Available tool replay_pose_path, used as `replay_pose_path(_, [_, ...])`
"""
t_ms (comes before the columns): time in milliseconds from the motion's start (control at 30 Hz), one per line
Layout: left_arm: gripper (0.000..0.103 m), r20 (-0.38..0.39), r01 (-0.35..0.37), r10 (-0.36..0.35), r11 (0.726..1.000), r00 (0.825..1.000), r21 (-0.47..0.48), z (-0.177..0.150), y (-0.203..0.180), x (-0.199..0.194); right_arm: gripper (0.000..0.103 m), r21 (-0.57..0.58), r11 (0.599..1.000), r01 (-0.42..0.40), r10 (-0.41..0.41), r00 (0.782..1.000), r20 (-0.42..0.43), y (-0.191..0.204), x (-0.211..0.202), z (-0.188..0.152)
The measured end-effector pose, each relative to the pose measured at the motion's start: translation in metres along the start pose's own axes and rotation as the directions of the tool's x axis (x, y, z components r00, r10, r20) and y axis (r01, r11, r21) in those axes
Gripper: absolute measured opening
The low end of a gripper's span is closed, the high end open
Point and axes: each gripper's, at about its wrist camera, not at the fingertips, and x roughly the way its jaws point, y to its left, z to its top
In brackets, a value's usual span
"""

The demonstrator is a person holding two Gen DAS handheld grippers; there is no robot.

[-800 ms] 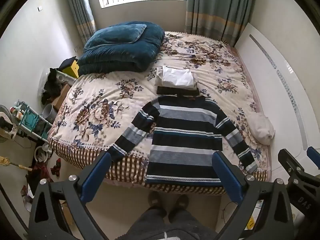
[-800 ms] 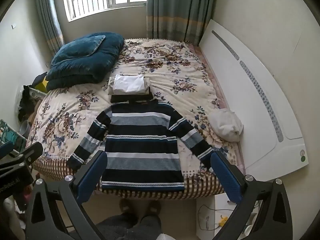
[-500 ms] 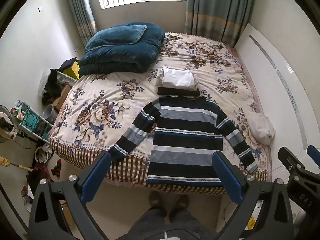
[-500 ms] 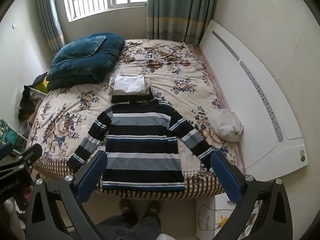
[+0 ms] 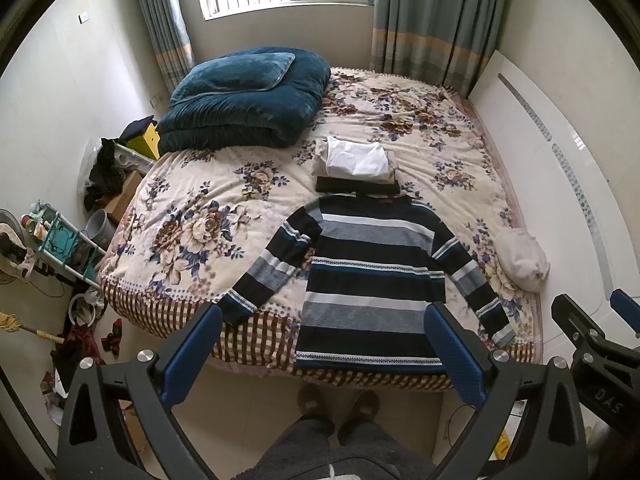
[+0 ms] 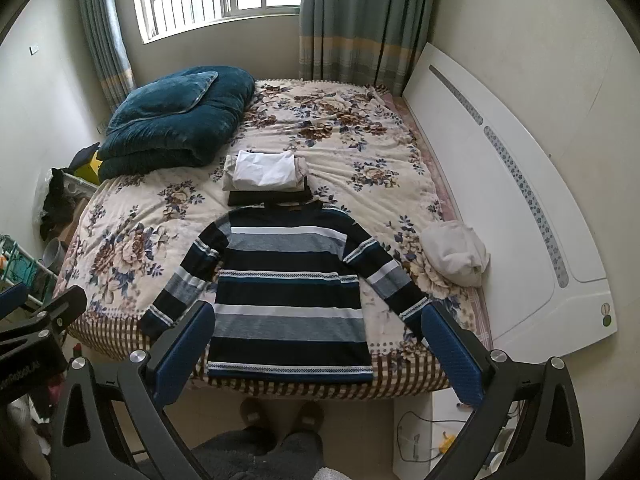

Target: Fold small clothes

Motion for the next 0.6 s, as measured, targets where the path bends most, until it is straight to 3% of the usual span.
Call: replay_pose_path(600, [0.103,0.007,0.005,-0.005,1.0,1.0,-0.003,0.001,0.0069,-0.0037,0.103,-0.003,1.0,0.003,-0.003,1.0,0.008,0.002,-0.003,0.0001])
